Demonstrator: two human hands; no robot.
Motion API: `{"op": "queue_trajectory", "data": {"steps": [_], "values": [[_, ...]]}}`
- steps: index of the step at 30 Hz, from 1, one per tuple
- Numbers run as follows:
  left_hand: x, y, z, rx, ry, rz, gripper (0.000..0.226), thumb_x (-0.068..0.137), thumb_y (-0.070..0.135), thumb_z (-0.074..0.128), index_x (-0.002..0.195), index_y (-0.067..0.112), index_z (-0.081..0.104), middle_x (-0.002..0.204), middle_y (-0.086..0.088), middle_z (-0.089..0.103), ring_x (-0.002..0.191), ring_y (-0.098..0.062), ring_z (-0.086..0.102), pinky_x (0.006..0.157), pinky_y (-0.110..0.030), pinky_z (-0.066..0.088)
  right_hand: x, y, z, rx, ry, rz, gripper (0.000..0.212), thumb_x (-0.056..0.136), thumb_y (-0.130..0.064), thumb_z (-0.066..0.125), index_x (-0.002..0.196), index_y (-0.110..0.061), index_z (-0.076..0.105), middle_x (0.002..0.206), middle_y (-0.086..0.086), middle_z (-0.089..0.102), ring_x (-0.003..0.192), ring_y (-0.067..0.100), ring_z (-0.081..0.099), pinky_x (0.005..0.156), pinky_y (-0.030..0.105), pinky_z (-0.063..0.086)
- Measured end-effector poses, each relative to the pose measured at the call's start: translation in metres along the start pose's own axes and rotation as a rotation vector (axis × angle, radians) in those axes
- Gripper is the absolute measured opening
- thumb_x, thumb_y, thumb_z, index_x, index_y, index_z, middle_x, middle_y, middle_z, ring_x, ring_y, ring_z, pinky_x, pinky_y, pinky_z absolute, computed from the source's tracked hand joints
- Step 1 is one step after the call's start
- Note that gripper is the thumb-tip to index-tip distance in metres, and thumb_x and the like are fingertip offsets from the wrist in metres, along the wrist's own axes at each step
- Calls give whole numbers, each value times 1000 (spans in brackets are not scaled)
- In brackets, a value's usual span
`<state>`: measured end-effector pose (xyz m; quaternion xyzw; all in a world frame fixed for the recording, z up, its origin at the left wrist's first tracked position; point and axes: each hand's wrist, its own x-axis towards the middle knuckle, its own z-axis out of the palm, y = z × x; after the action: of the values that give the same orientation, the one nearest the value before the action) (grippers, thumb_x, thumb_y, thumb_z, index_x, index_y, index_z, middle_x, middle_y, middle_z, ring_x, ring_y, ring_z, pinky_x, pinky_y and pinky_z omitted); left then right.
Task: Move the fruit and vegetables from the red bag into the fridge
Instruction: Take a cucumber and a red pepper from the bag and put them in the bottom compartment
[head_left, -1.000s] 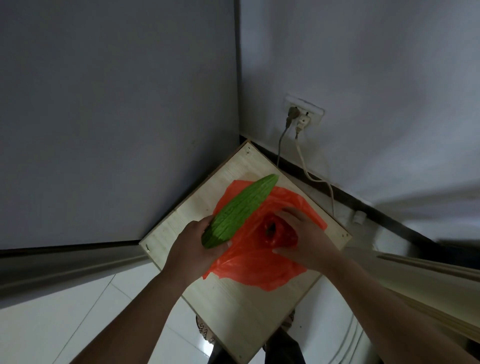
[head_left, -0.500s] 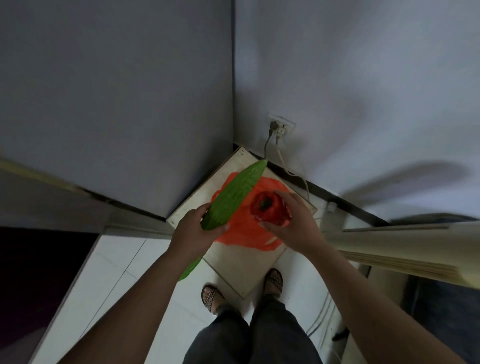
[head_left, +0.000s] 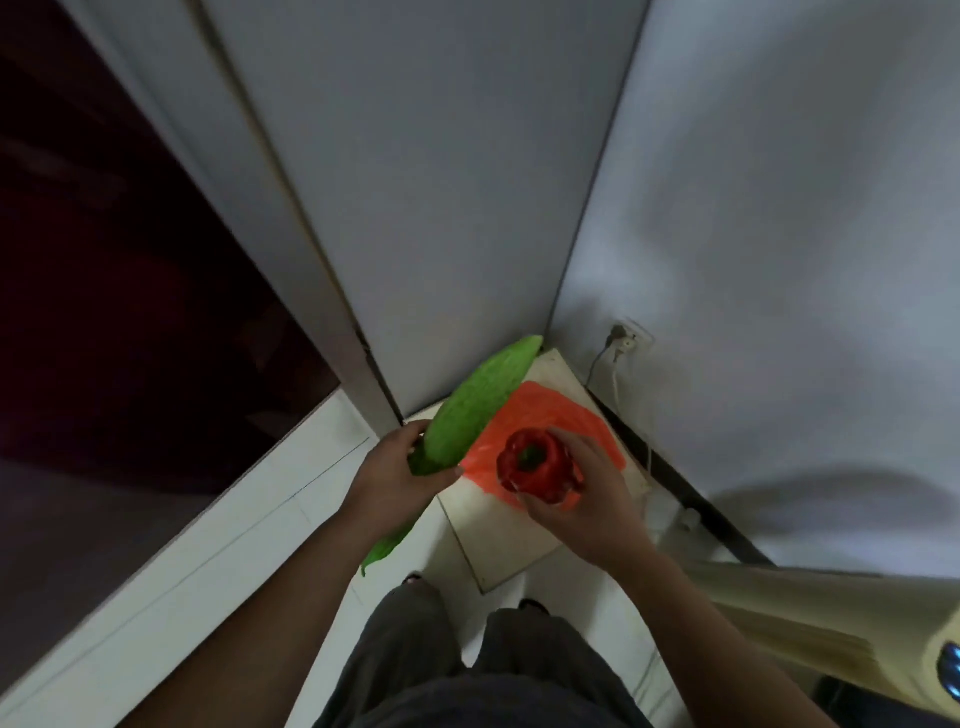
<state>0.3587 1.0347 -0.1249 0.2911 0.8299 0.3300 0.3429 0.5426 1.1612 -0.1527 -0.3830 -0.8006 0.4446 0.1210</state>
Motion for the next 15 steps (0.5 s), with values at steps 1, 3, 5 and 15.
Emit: {"op": "queue_trajectory", "data": {"steps": [1,3,5,15], "values": [[-7,1,4,-14,27,-11,38,73,31,76,102,41,52,99,13,59,82,7,52,62,-3,36,3,-1,-5,-8,-26,-26,78,59,-42,80,128,-25,48,123,-8,49,110,3,47,88,12,36],[-24,2,14,-42,78,-43,38,73,32,76,102,40,53,100,12,59,83,7,52,64,-3,37,8,-1,-12,9,-114,-91,74,60,-42,80,126,-29,49,121,-9,52,110,4,50,89,14,40],[-43,-1,26,-58,137,-88,43,71,36,75,109,37,55,105,9,61,89,0,54,69,-6,37,9,0,-15,77,-196,-135,73,59,-43,77,125,-31,49,122,-8,54,114,6,52,95,25,46],[-174,-40,31,-145,624,-425,55,75,34,74,125,25,53,107,3,52,94,-12,52,78,-22,37,-26,-31,35,38,-665,-383,71,61,-54,74,122,-53,37,121,-26,44,117,4,47,95,36,49]]}}
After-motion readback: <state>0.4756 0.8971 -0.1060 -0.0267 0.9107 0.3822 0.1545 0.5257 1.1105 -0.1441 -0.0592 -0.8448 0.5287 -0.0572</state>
